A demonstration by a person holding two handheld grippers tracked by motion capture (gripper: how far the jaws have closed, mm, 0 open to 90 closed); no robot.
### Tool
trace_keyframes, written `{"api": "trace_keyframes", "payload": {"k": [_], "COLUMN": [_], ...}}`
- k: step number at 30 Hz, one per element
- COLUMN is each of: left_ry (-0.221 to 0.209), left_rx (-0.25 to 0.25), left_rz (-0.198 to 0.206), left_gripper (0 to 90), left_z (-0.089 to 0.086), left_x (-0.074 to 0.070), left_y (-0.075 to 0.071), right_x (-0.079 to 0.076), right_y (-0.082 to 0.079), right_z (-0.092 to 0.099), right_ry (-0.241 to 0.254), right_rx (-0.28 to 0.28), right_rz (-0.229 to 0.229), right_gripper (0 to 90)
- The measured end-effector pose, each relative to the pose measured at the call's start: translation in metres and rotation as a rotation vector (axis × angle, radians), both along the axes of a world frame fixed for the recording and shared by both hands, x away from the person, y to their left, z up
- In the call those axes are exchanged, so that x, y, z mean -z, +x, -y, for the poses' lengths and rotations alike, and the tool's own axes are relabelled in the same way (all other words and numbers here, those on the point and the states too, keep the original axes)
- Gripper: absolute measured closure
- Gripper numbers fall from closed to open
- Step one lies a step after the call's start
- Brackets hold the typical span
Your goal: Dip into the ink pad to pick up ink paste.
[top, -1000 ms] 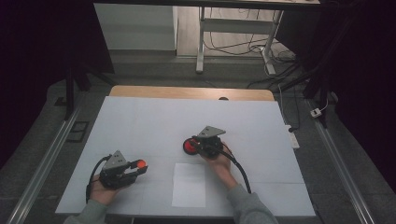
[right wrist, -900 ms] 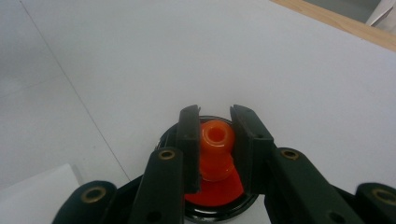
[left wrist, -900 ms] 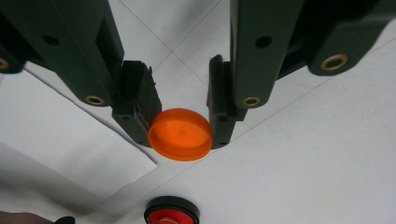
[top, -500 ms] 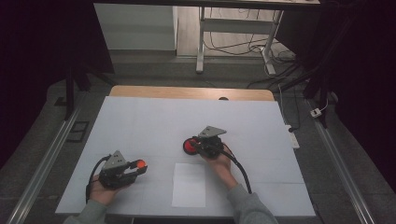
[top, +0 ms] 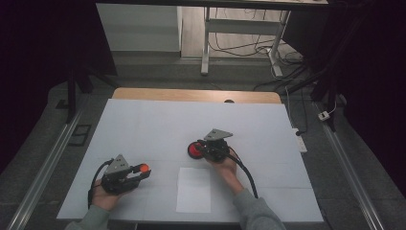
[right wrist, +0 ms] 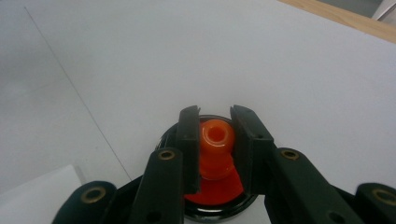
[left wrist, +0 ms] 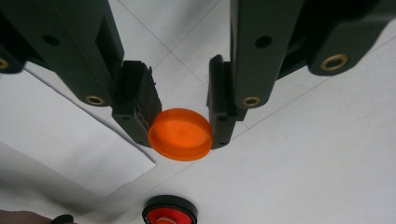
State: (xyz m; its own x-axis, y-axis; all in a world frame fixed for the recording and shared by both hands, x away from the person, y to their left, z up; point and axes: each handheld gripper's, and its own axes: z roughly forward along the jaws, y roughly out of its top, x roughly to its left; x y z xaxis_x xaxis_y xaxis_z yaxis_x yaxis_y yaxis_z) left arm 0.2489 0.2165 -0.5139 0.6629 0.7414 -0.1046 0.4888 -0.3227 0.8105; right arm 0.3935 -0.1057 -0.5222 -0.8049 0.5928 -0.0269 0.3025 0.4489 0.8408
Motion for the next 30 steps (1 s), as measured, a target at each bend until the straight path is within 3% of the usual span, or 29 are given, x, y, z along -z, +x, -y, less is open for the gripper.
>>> {"api": "trace_keyframes", "payload": {"k": [5,14,30], "left_ry": [-0.001,-0.002,0.0], "left_rx": [-0.001,-0.001,0.002], "left_rz": [-0.001,0.002,-0.002], "left_gripper": [65.2,65.1,65.1], "left_z": [-0.001,-0.001,0.0], "left_x": [0.0,0.0,0.001], "left_y": [0.0,0.0,0.001], "right_x": [-0.009,-0.026,-0.019], "right_y": [-0.001,-0.005,-0.004], "right_z": [0.006,0.014,0.006], "right_ry": [0.068,0.13,0.082], "right_rx": [0.011,0.009,0.0], "right_rz": [0.009,0.038,0.025], "right_gripper": [72.4,72.4,72.4]}}
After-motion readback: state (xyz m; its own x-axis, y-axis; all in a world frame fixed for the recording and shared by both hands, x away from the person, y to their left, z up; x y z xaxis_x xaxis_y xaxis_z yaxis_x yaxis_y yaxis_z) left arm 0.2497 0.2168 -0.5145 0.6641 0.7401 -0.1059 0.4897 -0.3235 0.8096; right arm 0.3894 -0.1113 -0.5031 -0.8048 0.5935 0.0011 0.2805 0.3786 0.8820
